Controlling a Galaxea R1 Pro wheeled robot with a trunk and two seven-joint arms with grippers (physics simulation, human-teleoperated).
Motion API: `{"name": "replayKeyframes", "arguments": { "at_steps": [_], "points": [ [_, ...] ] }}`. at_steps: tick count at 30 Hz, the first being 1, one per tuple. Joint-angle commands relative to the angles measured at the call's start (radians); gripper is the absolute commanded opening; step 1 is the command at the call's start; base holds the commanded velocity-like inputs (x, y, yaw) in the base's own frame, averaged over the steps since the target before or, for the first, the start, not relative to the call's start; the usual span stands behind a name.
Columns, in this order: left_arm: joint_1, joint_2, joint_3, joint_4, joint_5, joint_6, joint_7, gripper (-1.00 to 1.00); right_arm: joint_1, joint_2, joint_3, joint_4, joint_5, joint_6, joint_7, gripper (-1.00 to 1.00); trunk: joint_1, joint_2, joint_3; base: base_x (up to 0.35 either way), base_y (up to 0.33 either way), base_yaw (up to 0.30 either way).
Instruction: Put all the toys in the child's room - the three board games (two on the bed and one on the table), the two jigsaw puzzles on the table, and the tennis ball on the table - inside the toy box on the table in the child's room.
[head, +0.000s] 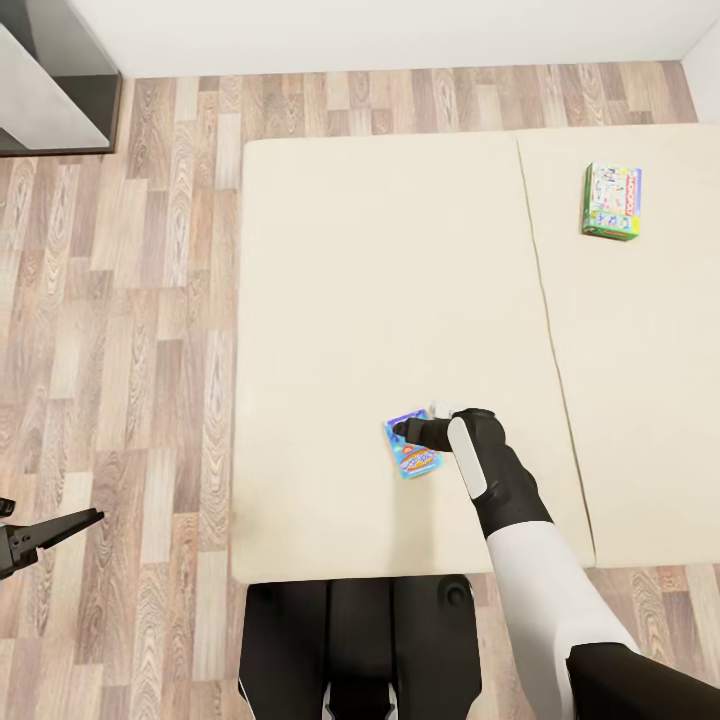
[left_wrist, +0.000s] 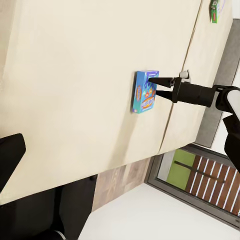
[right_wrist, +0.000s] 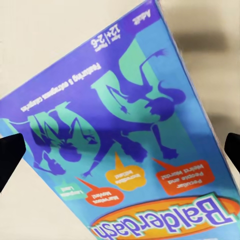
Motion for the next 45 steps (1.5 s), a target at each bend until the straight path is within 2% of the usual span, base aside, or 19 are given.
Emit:
{"name": "replayKeyframes", "arguments": {
  "at_steps": [1, 45],
  "points": [
    [0.000, 0.000, 0.000, 0.000, -0.001, 0.011, -0.005, 1.00, 0.000, 0.001, -0.002, -0.001, -0.011, 0.003, -0.009, 1.00, 0.001, -0.002, -0.001, 0.000, 0.051, 0.000],
    [0.000, 0.000, 0.000, 0.000, -0.001, 0.011, -0.005, 1.00, 0.000, 0.001, -0.002, 0.000, -0.011, 0.002, -0.009, 1.00, 0.001, -0.002, -0.001, 0.000, 0.030, 0.000]
  ]
}}
